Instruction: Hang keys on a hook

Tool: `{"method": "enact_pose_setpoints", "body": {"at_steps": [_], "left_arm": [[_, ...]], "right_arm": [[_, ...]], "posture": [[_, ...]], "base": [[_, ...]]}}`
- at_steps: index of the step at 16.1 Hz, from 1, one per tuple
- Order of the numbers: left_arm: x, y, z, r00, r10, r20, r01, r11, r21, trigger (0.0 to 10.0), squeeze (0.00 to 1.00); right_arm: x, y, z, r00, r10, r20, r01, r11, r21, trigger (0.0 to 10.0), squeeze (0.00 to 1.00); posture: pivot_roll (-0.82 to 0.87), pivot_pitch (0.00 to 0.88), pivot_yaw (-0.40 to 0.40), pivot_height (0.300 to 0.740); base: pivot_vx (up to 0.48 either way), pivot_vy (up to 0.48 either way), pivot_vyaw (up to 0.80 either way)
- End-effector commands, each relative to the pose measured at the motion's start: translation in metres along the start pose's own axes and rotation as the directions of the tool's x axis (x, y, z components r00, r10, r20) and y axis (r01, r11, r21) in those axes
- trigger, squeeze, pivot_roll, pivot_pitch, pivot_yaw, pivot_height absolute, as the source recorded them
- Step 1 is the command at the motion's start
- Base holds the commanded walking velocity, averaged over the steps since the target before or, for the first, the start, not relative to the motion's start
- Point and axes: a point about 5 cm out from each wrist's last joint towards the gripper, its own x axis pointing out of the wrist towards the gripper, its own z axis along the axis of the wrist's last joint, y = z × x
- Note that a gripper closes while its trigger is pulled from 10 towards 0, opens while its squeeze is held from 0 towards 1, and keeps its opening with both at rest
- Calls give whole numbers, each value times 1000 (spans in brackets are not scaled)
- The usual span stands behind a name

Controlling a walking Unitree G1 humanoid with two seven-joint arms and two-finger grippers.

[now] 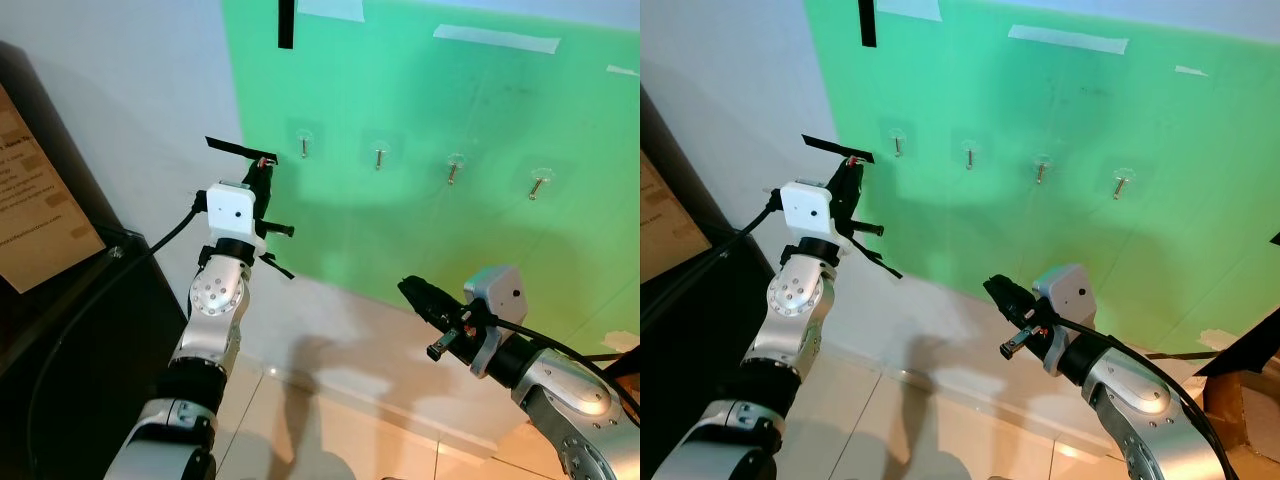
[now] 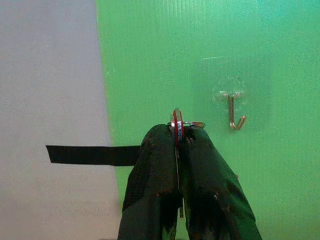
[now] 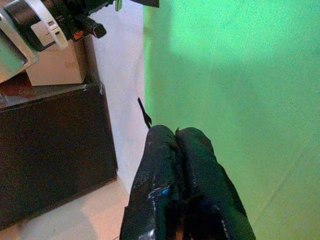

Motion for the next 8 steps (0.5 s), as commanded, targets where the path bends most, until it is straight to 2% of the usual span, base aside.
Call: {"method": "enact_pose_setpoints", "body": {"at_steps": [1,8], "left_arm": [[4,0,3,1000,-9,16,9,1000,-2,10000,0],[20,-11,5,997,-71,24,72,997,-32,10000,0]], "right_arm": [[0,-1,5,1000,10,19,-10,1000,-13,10000,0],[2,1,9,999,21,31,-21,1000,-22,10000,0]], "posture": [[-176,0,14,740],[-194,0,28,740]], "base": [[0,0,0],[0,0,0]]}}
